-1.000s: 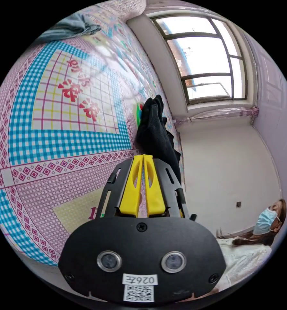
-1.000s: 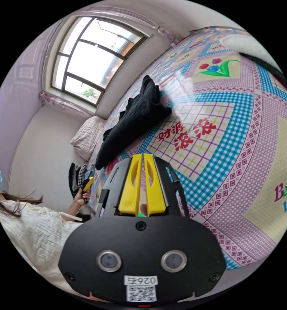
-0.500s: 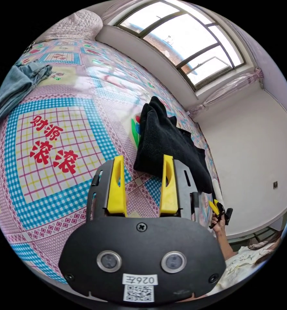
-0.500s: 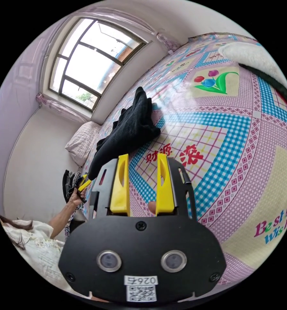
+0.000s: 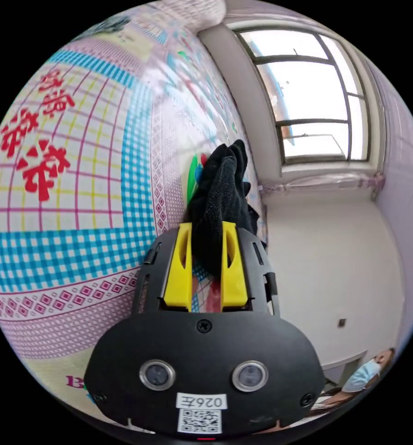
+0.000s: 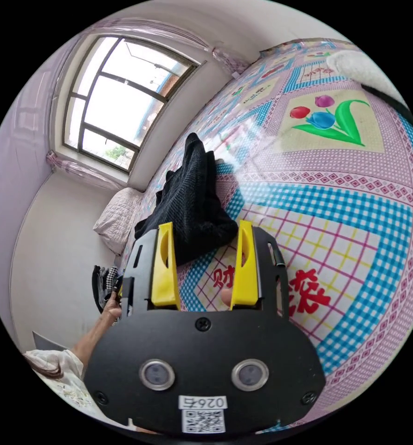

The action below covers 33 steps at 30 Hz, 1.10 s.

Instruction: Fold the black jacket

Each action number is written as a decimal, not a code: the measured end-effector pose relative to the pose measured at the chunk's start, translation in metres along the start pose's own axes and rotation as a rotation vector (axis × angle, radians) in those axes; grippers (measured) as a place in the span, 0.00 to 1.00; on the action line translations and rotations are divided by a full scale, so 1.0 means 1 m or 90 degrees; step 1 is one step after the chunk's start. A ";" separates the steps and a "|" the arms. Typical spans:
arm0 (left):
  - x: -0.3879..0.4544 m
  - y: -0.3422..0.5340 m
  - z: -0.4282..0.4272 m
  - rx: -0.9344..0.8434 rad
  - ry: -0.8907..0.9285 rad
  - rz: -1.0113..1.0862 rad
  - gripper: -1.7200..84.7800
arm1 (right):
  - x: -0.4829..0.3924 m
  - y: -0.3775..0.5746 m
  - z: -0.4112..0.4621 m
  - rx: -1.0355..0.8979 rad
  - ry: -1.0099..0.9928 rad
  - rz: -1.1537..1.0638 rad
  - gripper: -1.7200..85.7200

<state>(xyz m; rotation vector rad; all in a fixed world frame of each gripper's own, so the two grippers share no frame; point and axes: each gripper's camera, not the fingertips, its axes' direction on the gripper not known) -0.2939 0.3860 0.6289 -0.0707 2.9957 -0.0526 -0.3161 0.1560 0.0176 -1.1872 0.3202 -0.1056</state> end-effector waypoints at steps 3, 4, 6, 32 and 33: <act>-0.016 0.000 -0.003 0.002 0.090 -0.066 0.10 | 0.017 -0.015 0.008 -0.027 -0.025 0.051 0.08; -0.017 0.001 -0.005 0.004 0.094 -0.067 0.10 | 0.029 -0.020 0.008 -0.051 -0.063 0.073 0.06; -0.015 0.006 -0.013 0.001 0.087 -0.050 0.09 | 0.045 -0.021 0.001 -0.052 -0.118 0.108 0.04; 0.066 0.238 -0.144 0.033 -0.224 0.258 0.01 | -0.076 0.110 -0.138 -0.189 0.029 -0.315 0.03; 0.078 0.241 -0.117 -0.015 -0.213 0.301 0.01 | -0.094 0.116 -0.108 -0.235 0.014 -0.363 0.02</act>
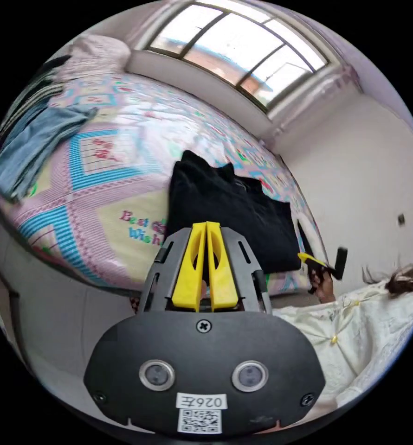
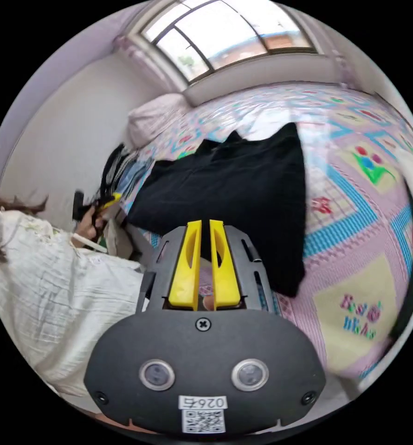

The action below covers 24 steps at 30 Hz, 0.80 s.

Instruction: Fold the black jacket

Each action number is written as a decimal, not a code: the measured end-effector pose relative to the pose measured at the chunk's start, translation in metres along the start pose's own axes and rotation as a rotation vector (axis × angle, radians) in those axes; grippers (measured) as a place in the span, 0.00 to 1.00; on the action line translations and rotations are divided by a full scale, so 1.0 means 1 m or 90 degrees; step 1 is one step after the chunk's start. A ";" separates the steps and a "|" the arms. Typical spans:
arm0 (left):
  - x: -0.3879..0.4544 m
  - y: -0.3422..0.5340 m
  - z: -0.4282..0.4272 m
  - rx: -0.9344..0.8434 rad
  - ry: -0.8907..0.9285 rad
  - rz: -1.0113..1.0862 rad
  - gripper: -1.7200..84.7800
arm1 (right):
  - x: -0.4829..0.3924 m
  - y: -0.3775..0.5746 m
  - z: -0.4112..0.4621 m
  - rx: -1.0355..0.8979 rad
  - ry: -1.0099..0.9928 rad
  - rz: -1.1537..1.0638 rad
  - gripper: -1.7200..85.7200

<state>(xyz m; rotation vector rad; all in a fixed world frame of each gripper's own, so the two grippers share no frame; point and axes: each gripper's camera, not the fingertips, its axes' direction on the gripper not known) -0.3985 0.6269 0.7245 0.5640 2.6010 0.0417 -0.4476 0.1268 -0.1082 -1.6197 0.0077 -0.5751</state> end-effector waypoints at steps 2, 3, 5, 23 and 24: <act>0.020 -0.003 0.038 -0.055 0.008 0.042 0.01 | -0.022 -0.017 0.042 -0.064 0.001 -0.066 0.01; 0.026 -0.006 0.066 -0.096 -0.015 0.063 0.01 | -0.034 -0.026 0.066 -0.099 0.034 -0.103 0.01; 0.029 -0.012 0.110 -0.156 -0.068 0.111 0.01 | -0.039 -0.041 0.094 -0.147 0.102 -0.132 0.01; -0.039 0.000 0.025 0.117 0.029 -0.094 0.25 | 0.170 -0.044 -0.029 0.071 -0.099 0.150 0.10; -0.037 -0.008 0.038 0.081 0.013 -0.080 0.27 | 0.182 -0.045 -0.031 0.087 -0.078 0.163 0.11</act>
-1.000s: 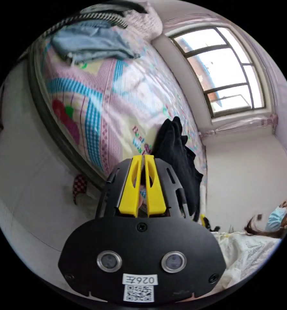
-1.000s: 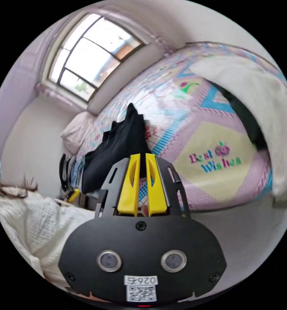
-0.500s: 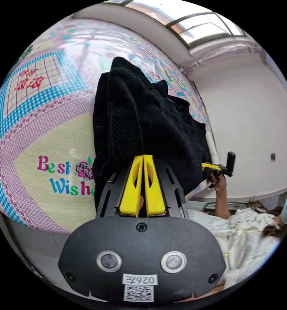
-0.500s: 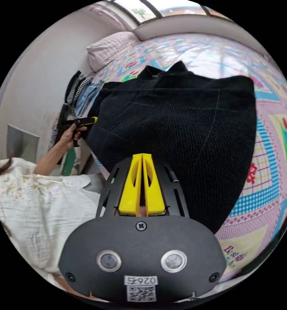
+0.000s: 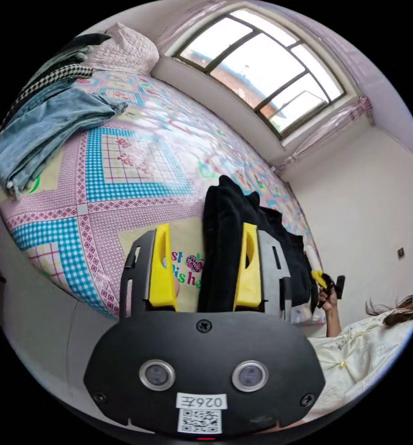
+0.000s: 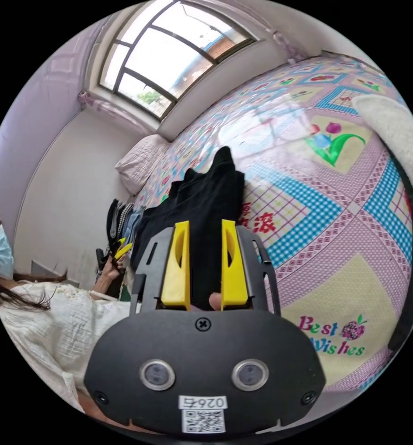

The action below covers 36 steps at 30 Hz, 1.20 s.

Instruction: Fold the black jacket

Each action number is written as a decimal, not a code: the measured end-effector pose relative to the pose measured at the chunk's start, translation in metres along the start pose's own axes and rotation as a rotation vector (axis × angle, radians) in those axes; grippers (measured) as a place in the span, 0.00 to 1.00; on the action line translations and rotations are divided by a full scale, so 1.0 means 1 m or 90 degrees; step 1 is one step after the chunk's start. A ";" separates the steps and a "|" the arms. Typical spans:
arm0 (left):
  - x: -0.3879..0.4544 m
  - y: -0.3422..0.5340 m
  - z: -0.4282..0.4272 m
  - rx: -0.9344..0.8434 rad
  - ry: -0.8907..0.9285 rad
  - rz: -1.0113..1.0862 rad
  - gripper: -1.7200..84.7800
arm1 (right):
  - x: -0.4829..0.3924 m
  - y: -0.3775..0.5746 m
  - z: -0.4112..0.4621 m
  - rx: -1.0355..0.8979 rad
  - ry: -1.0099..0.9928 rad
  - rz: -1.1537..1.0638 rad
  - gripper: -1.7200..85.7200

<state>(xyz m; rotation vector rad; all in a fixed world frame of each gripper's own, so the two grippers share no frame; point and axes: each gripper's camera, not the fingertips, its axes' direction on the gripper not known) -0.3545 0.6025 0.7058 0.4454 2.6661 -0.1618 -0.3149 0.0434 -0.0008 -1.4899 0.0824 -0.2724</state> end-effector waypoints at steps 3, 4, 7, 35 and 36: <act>0.001 -0.015 0.040 -0.121 0.002 0.024 0.31 | 0.032 -0.015 0.002 0.004 0.035 0.018 0.15; 0.001 -0.018 0.047 -0.142 0.006 0.026 0.31 | 0.046 -0.023 0.006 -0.015 0.043 0.020 0.16; 0.007 -0.032 0.055 -0.167 0.035 0.056 0.33 | 0.089 -0.038 0.020 -0.062 0.002 0.041 0.18; 0.076 -0.047 0.091 -0.414 0.220 0.102 0.11 | 0.207 -0.012 0.241 -0.277 -0.210 -0.003 0.10; 0.083 -0.047 0.086 -0.417 0.194 0.108 0.11 | 0.210 -0.005 0.252 -0.287 -0.193 0.004 0.08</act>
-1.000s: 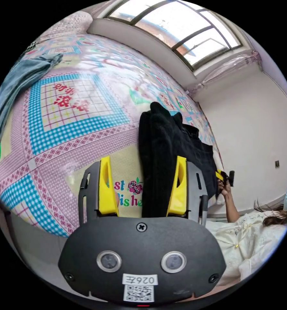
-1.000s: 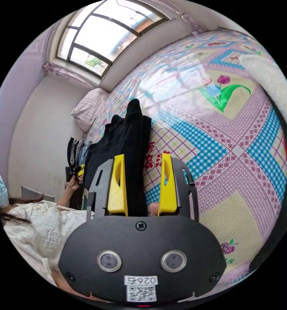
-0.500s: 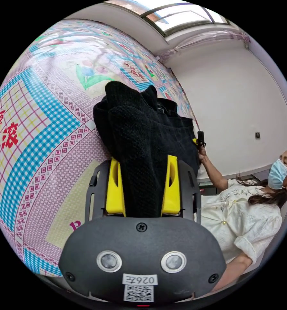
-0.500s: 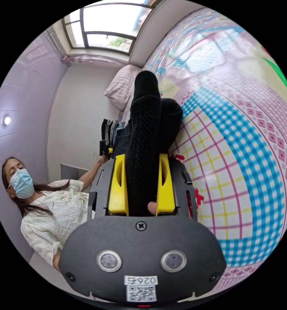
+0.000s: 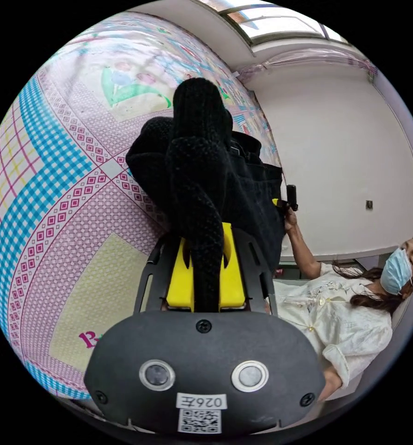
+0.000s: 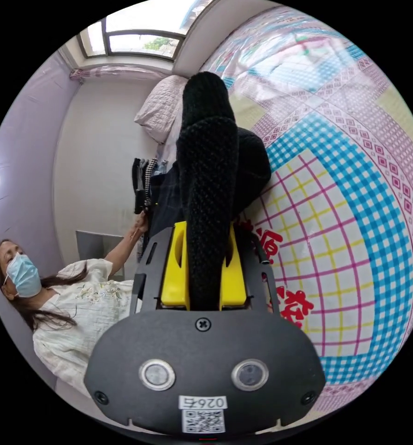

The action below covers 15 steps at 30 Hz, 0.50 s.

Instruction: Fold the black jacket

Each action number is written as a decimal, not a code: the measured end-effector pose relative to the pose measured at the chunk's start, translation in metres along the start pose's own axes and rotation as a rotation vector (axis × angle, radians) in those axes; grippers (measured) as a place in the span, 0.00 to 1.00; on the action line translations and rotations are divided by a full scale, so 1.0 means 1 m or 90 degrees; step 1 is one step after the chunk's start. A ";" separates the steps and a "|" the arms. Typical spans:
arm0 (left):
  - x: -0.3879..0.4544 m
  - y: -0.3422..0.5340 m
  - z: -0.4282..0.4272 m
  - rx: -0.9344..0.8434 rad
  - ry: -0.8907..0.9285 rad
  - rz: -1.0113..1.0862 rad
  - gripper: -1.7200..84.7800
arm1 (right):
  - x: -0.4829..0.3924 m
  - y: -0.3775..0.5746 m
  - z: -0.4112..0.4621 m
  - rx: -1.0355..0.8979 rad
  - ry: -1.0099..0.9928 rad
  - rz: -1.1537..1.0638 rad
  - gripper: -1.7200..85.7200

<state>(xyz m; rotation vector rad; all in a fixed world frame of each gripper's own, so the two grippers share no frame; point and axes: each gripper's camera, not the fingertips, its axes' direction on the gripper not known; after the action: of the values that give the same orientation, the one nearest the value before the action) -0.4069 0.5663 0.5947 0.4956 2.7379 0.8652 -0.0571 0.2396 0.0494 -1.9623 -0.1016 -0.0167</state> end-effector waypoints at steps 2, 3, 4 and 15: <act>0.018 0.008 -0.008 0.020 -0.036 0.008 0.10 | -0.004 0.006 0.015 0.004 0.065 -0.001 0.07; 0.031 0.018 -0.015 0.048 -0.050 0.018 0.10 | -0.020 0.013 0.026 0.013 0.141 -0.027 0.06; 0.037 0.024 -0.020 0.065 -0.046 0.024 0.10 | -0.042 0.022 0.039 0.019 0.228 -0.059 0.06; 0.063 0.158 -0.146 0.266 0.050 0.049 0.09 | -0.194 0.061 0.216 0.044 0.574 -0.328 0.05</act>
<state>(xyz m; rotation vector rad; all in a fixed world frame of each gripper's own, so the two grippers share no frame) -0.4709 0.6366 0.7973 0.6556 2.9967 0.3257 -0.2530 0.4031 -0.1010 -1.6483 -0.0066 -1.1936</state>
